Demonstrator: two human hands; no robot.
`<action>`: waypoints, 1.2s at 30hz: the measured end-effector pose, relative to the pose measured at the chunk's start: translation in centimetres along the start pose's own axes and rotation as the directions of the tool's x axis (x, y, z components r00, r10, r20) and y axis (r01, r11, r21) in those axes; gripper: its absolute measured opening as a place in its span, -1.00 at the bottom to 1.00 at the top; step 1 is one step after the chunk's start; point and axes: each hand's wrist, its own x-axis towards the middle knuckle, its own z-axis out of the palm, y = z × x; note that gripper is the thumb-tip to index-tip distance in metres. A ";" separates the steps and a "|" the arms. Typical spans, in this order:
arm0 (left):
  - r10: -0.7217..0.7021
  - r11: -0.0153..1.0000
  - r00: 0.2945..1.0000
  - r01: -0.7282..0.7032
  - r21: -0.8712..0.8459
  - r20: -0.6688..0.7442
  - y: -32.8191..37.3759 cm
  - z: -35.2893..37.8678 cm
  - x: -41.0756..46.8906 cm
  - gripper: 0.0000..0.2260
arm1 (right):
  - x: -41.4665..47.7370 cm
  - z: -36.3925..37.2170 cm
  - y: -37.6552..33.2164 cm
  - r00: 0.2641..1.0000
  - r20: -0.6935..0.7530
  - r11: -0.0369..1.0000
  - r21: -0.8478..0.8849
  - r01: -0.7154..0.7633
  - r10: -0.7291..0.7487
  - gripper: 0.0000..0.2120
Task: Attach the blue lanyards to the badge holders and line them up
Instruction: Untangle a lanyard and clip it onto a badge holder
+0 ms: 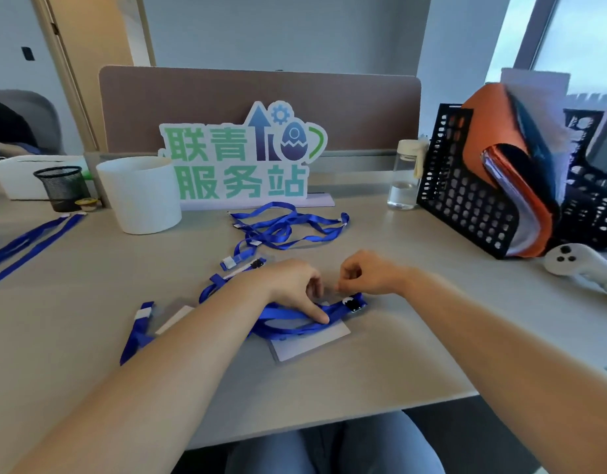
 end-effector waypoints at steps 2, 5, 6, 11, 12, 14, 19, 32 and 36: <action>-0.023 1.000 1.000 0.023 -0.002 0.019 0.2 -0.1 0.3 -0.61 | -0.8 -0.2 0.3 1.000 0.005 1.000 -0.013 -0.005 0.005 -0.80; -0.044 0.999 0.998 0.045 -0.009 0.036 0.4 -0.3 0.5 -0.65 | -1.7 -0.6 0.4 0.999 0.033 1.000 0.010 -0.018 0.017 -0.80; -0.050 0.999 0.998 0.050 -0.006 0.041 0.5 -0.3 0.5 -0.65 | -1.9 -0.7 0.4 0.998 0.052 1.000 0.023 -0.020 0.018 -0.81; -0.068 0.997 0.993 0.066 0.026 0.093 0.9 -0.5 0.6 -0.64 | -1.8 -0.9 0.5 0.994 0.107 0.988 0.150 -0.044 0.028 -0.88; -0.071 0.997 0.992 0.068 0.032 0.103 0.9 -0.5 0.6 -0.64 | -1.7 -0.8 0.6 0.996 0.090 0.982 0.182 -0.041 0.025 -0.87; -0.071 0.997 0.992 0.070 0.008 0.101 0.9 -0.5 0.7 -0.64 | -1.6 -0.7 0.5 1.000 0.014 0.969 0.249 -0.012 0.009 -0.88; -0.046 0.969 0.998 0.036 -0.244 -0.034 0.3 -0.7 1.0 -0.58 | -1.0 -1.4 -0.4 0.980 -0.196 0.857 0.507 0.090 0.013 -0.84; -0.114 0.902 0.983 0.040 -0.430 -0.147 -2.0 -1.9 0.4 -0.84 | 1.2 -1.4 1.1 0.880 -0.422 0.840 0.540 0.052 0.217 -0.81; -0.188 0.847 0.947 0.022 -0.531 -0.260 -2.8 -3.3 -0.5 -0.79 | 2.0 -1.1 2.1 0.863 -0.422 0.887 0.459 -0.060 0.276 -0.73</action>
